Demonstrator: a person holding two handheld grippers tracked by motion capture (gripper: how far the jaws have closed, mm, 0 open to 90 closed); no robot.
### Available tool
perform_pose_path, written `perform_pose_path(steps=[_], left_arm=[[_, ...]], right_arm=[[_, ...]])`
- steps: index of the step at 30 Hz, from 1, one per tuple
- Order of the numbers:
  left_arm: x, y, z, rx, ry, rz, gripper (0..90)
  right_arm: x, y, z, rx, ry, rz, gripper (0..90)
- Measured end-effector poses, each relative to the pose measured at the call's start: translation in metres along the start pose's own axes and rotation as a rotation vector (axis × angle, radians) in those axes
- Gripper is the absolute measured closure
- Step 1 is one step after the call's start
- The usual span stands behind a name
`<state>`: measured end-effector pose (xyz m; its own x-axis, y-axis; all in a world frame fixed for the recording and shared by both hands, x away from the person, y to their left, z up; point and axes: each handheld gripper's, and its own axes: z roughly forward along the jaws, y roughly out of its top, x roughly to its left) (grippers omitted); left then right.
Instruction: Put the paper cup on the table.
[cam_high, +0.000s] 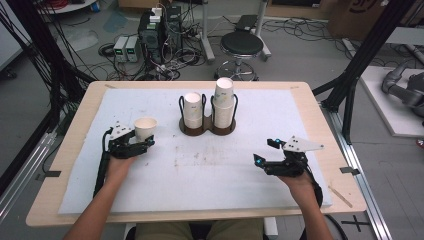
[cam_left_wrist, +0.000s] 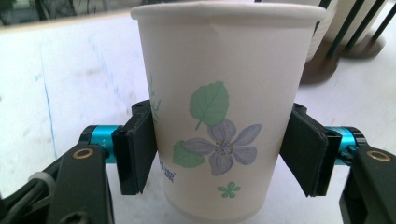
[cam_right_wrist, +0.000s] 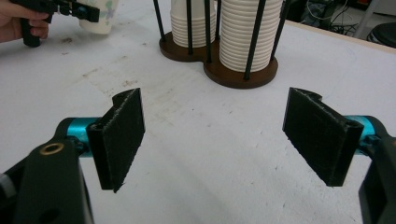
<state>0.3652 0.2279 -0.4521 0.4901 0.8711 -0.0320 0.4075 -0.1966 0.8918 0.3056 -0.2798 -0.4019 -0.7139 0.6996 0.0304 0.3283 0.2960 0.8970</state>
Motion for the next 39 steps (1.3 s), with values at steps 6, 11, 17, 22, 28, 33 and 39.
perform_pose_path(steps=[6, 11, 17, 22, 28, 33, 39], left_arm=[[-0.002, 0.001, -0.004, 0.050, 0.015, 0.009, 32.3], [-0.004, -0.001, -0.012, 0.105, 0.016, 0.024, 32.2], [-0.002, -0.004, -0.014, 0.123, 0.005, 0.008, 30.9], [-0.005, -0.004, -0.018, 0.100, -0.009, -0.012, 22.5], [-0.001, -0.004, -0.042, 0.041, -0.017, -0.022, 20.2], [0.002, -0.003, -0.067, -0.069, -0.019, -0.006, 19.7], [0.005, 0.001, -0.090, -0.277, -0.084, -0.070, 18.5]], right_arm=[[0.000, 0.000, -0.001, 0.001, 0.000, 0.007, 21.5], [0.000, -0.001, -0.001, 0.003, 0.003, 0.005, 21.5], [0.000, -0.001, -0.003, 0.001, 0.000, 0.004, 21.5], [-0.001, -0.001, -0.005, -0.006, -0.003, 0.003, 21.5], [-0.001, -0.002, -0.006, -0.004, -0.006, 0.008, 21.5], [0.000, -0.004, -0.008, 0.002, -0.012, 0.010, 21.5], [0.000, -0.009, -0.014, 0.005, -0.039, 0.025, 21.5]])
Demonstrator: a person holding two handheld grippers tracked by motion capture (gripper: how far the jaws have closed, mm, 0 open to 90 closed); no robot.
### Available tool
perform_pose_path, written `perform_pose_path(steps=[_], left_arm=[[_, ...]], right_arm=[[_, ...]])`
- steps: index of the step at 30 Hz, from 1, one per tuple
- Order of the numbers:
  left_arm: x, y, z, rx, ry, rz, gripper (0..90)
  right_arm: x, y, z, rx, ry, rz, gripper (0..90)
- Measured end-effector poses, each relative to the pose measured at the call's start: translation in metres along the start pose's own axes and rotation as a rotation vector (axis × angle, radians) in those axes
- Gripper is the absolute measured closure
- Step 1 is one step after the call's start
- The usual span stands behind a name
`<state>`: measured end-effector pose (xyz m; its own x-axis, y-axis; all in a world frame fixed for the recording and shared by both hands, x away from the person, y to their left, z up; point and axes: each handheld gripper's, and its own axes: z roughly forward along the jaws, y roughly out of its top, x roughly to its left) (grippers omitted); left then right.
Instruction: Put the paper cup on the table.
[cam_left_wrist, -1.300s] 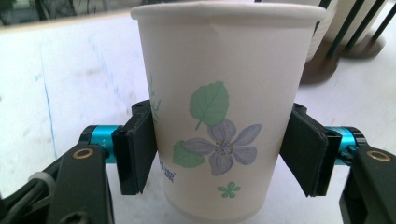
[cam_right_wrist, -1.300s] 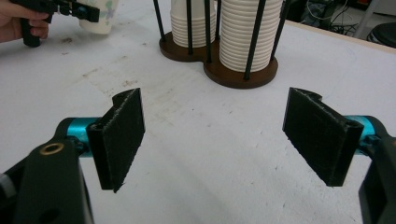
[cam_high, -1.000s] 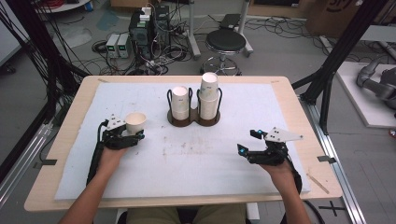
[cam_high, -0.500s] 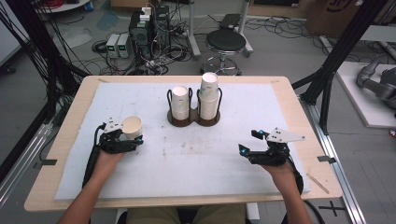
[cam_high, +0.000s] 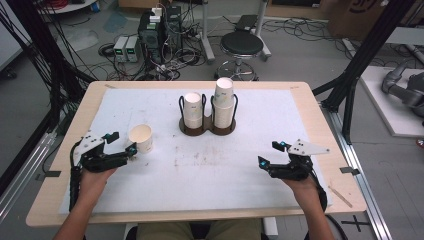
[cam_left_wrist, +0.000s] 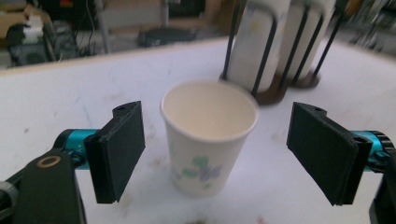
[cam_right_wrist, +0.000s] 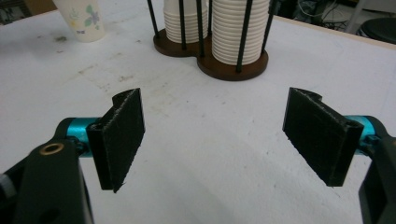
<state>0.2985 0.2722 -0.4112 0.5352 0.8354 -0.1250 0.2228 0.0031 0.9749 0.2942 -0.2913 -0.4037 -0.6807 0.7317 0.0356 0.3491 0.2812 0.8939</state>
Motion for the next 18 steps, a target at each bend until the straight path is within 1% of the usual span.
perform_pose_path(steps=[1, 2, 4, 5, 9, 11, 14, 18], left_arm=[[-0.001, 0.001, -0.001, -0.033, -0.016, -0.009, 16.7], [-0.002, 0.002, -0.002, -0.054, -0.025, -0.013, 16.2], [-0.004, 0.004, -0.002, -0.084, -0.052, -0.008, 16.1], [-0.005, 0.004, -0.001, -0.089, -0.067, -0.006, 16.1], [-0.011, 0.006, 0.001, -0.084, -0.087, 0.016, 16.2], [-0.014, 0.005, -0.001, -0.095, -0.099, 0.018, 16.2], [-0.016, 0.004, -0.007, -0.102, -0.110, 0.031, 16.3], [-0.017, 0.000, -0.013, -0.104, -0.118, 0.033, 16.3]], right_arm=[[0.000, -0.001, -0.001, 0.001, -0.006, 0.003, 21.5], [-0.001, -0.003, -0.003, -0.001, -0.013, 0.009, 21.5], [-0.002, -0.006, -0.006, -0.007, -0.028, 0.022, 21.5], [-0.002, -0.007, -0.007, -0.010, -0.031, 0.027, 21.5], [-0.005, -0.008, -0.009, -0.009, -0.044, 0.034, 21.4], [-0.005, -0.007, -0.010, -0.014, -0.053, 0.044, 21.5], [-0.003, -0.006, -0.011, -0.019, -0.063, 0.040, 21.5], [0.002, -0.002, -0.015, -0.035, -0.072, 0.030, 21.5]])
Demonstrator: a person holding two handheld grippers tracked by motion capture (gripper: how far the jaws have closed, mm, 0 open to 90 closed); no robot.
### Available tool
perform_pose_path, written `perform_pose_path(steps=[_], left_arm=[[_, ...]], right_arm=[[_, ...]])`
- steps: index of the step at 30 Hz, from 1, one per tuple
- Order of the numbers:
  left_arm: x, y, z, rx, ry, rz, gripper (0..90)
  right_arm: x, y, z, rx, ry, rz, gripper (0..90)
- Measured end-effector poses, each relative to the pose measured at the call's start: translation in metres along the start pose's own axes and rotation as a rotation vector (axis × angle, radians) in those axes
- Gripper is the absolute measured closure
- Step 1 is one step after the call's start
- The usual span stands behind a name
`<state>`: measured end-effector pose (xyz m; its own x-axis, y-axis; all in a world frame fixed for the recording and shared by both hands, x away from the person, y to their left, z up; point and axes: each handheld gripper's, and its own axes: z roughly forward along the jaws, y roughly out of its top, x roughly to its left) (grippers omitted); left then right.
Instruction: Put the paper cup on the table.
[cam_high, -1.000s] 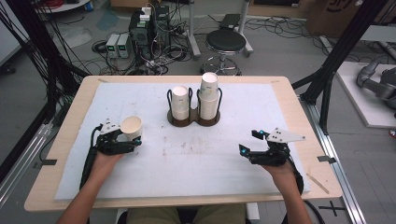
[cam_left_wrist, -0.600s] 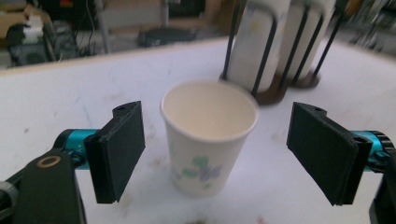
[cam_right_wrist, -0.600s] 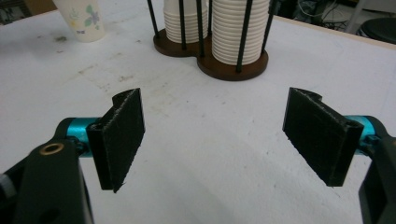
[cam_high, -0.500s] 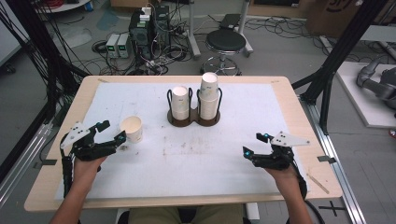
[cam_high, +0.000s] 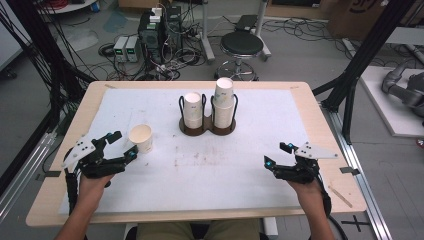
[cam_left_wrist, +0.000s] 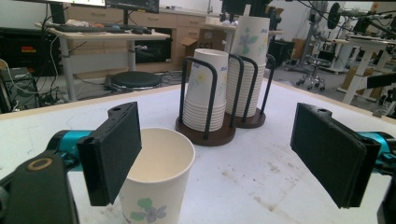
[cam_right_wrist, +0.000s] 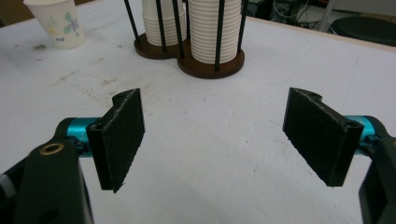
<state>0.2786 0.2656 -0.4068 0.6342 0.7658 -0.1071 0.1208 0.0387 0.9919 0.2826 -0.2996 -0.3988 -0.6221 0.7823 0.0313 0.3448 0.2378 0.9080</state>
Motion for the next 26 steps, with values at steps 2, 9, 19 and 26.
perform_pose_path(steps=[2, 9, 19, 26], left_arm=[[0.0005, -0.0008, -0.0020, 0.003, 0.003, 0.005, 16.3], [0.0013, -0.0028, -0.0039, 0.017, 0.014, 0.006, 16.4], [0.0020, -0.0049, -0.0022, 0.022, 0.031, 0.005, 16.4], [0.0040, -0.0055, -0.0018, 0.022, 0.042, 0.007, 16.4]], right_arm=[[0.0021, 0.0019, -0.0012, -0.018, 0.002, -0.003, 21.5], [0.0024, 0.0035, 0.0027, -0.016, 0.007, -0.003, 21.5], [-0.0017, 0.0015, 0.0025, -0.017, 0.008, -0.001, 21.5], [-0.0025, 0.0013, 0.0023, -0.021, 0.009, 0.000, 21.5]])
